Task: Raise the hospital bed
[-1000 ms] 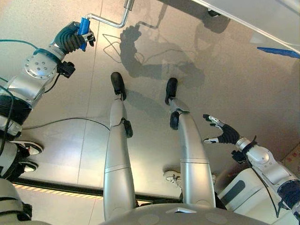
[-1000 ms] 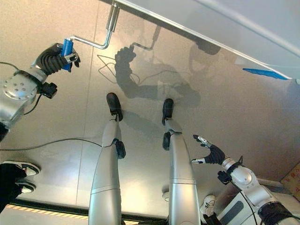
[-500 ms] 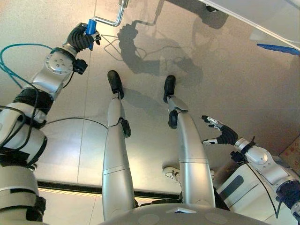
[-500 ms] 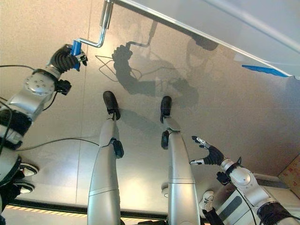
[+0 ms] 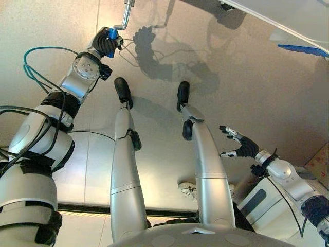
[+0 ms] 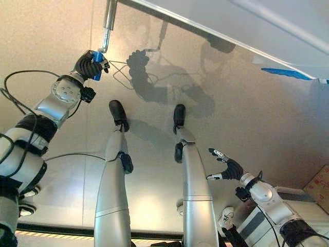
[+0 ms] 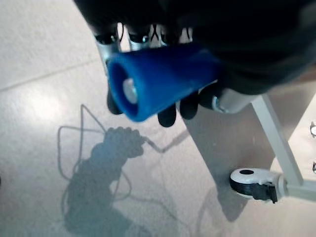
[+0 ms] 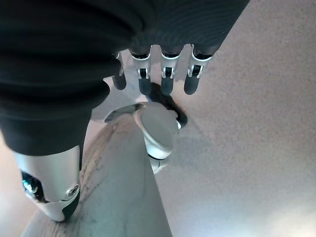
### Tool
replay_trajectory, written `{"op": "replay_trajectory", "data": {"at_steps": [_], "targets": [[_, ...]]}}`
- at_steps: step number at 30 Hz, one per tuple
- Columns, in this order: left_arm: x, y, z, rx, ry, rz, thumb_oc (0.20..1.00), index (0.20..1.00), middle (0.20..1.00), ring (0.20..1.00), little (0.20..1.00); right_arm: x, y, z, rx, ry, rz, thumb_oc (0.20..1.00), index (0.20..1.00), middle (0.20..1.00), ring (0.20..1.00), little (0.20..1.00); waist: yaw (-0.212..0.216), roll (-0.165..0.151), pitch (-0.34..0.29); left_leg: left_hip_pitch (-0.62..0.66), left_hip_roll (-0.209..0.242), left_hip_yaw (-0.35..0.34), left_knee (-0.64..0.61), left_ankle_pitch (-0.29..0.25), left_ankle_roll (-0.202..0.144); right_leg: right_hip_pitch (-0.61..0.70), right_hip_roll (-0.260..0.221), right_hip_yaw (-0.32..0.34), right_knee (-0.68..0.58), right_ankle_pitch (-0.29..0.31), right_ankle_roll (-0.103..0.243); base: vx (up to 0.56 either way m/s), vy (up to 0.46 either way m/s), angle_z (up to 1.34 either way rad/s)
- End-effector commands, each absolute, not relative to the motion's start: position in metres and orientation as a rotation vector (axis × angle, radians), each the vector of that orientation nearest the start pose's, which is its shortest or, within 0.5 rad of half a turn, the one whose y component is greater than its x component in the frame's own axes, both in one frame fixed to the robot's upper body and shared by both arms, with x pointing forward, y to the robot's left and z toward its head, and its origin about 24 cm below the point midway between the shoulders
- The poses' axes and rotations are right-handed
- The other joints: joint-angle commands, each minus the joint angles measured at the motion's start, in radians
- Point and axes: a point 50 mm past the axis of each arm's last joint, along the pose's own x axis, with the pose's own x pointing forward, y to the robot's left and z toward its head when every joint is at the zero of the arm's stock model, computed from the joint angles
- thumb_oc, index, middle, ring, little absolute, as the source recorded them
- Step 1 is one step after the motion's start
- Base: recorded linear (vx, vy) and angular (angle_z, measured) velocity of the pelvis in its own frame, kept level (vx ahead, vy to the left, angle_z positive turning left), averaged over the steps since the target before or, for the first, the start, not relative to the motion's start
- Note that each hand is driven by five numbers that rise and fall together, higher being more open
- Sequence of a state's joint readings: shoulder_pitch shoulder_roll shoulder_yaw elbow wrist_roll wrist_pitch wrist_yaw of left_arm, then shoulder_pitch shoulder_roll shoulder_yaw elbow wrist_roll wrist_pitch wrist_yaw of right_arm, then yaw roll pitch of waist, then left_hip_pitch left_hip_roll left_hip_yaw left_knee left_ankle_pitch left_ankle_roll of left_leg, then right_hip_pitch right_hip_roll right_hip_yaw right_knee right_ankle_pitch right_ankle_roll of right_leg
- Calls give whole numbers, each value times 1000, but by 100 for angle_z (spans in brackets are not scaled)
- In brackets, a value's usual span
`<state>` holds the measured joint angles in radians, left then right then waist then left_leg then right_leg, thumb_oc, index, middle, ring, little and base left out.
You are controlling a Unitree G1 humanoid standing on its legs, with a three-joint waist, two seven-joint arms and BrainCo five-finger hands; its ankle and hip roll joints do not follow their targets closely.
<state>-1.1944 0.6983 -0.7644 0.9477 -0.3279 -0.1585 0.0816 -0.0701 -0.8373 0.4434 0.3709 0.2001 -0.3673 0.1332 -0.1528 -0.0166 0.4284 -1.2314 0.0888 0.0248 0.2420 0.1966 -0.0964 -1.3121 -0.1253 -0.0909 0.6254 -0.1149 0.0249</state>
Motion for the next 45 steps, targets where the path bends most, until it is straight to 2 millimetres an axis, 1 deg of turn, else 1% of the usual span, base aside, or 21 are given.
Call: {"op": "replay_trajectory", "data": {"at_steps": [1,6,8,10,11,13,14,16,18,21,25,32,33,34,35,36,37,38,41,43,45], "targets": [[414,173,260,792,-369,-78,200,200,200,200,200,230,-244,8,-640,198,512,1000,1000,1000,1000,1000,16,4,-3,11,-13,5,262,-278,57,49,53,49,-190,154,84,-22,-34,0],[415,161,259,779,-384,-110,200,200,200,200,200,232,-243,8,-645,192,513,1000,1000,1000,1000,1000,15,3,-1,14,-13,4,261,-278,56,52,53,49,-191,154,83,0,0,0],[415,147,255,763,-397,-148,200,200,200,200,200,234,-242,10,-650,187,513,1000,1000,1000,1000,1000,12,2,1,20,-12,4,254,-275,54,58,53,48,-198,156,83,0,0,0],[414,144,252,756,-394,-163,200,200,200,200,200,234,-242,10,-652,185,515,1000,1000,1000,1000,1000,12,1,1,24,-11,5,252,-273,53,60,53,49,-199,157,83,0,0,0],[413,137,252,751,-408,-192,200,200,200,200,200,235,-242,11,-656,184,516,1000,1000,1000,1000,1000,11,1,2,28,-10,6,247,-272,52,62,53,49,-201,158,84,0,0,0],[412,132,251,747,-416,-207,200,200,200,200,200,235,-242,11,-656,183,514,1000,1000,1000,1000,1000,11,1,3,29,-10,5,247,-271,52,66,53,49,-203,159,84,0,0,0],[410,124,250,741,-428,-246,200,200,200,200,200,235,-243,11,-660,184,513,1000,1000,1000,1000,1000,9,0,1,31,-9,4,245,-271,50,68,53,47,-208,161,83,0,0,0],[409,121,251,732,-435,-257,200,200,200,200,200,235,-243,11,-664,185,510,1000,1000,1000,1000,1000,9,0,2,32,-10,4,244,-269,50,70,54,47,-209,161,83,0,0,0],[405,111,253,705,-461,-312,200,200,200,200,200,233,-246,11,-673,193,508,1000,1000,1000,1000,1000,9,2,1,36,-10,1,236,-265,49,74,53,44,-213,162,83,0,0,0],[399,102,257,716,-492,-369,200,200,200,200,200,232,-250,11,-686,201,500,1000,1000,1000,1000,1000,9,6,-1,40,-9,0,226,-258,46,81,52,43,-219,164,83,0,0,0],[393,99,261,716,-519,-416,200,200,200,200,200,229,-253,12,-690,206,492,1000,1000,1000,1000,1000,12,7,-4,43,-9,1,221,-254,45,84,50,40,-219,164,84,0,0,0],[375,114,264,684,-545,-502,200,200,200,200,200,225,-258,12,-681,207,468,1000,1000,1000,1000,1000,21,18,-11,48,-12,-1,216,-249,44,90,43,36,-223,171,85,0,0,0],[368,123,263,678,-541,-528,200,200,200,200,200,223,-259,12,-673,207,460,1000,1000,1000,1000,1000,24,19,-12,48,-13,-2,220,-249,45,90,42,35,-219,171,84,0,0,0],[368,123,262,678,-540,-527,200,200,200,200,200,223,-259,12,-673,207,461,1000,1000,1000,1000,1000,23,19,-12,48,-13,-2,220,-249,45,90,42,35,-219,171,84,0,0,0],[361,133,264,687,-543,-533,200,200,200,200,200,221,-261,12,-672,211,455,1000,1000,1000,1000,1000,27,20,-15,49,-14,-2,221,-250,44,91,43,35,-218,170,84,0,0,0],[361,133,264,687,-542,-532,200,200,200,200,200,221,-261,12,-672,211,456,1000,1000,1000,1000,1000,26,20,-15,49,-14,-2,221,-250,44,91,43,35,-218,170,84,0,0,0],[353,143,263,690,-536,-550,200,200,200,200,200,219,-262,12,-671,213,451,1000,1000,1000,1000,1000,31,21,-17,50,-13,-1,221,-249,44,92,42,35,-217,169,83,0,0,0],[353,143,263,690,-536,-550,200,200,200,200,200,219,-262,12,-671,213,451,1000,1000,1000,1000,1000,31,21,-17,50,-13,-1,221,-249,44,92,42,35,-217,170,83,0,0,0],[334,161,268,726,-535,-581,200,200,200,200,200,214,-266,13,-671,218,445,1000,1000,1000,1000,1000,37,24,-20,50,-14,-2,221,-248,43,93,39,33,-216,170,83,0,0,0],[329,167,271,724,-541,-578,200,200,200,200,200,213,-267,14,-674,217,442,1000,1000,1000,1000,1000,39,24,-22,51,-13,0,220,-247,42,93,39,32,-217,170,83,0,0,0],[315,180,275,726,-537,-583,200,200,200,200,200,211,-270,16,-672,215,435,1000,1000,1000,1000,1000,47,24,-23,51,-14,0,218,-245,42,94,37,29,-218,171,84,0,0,0]]}}
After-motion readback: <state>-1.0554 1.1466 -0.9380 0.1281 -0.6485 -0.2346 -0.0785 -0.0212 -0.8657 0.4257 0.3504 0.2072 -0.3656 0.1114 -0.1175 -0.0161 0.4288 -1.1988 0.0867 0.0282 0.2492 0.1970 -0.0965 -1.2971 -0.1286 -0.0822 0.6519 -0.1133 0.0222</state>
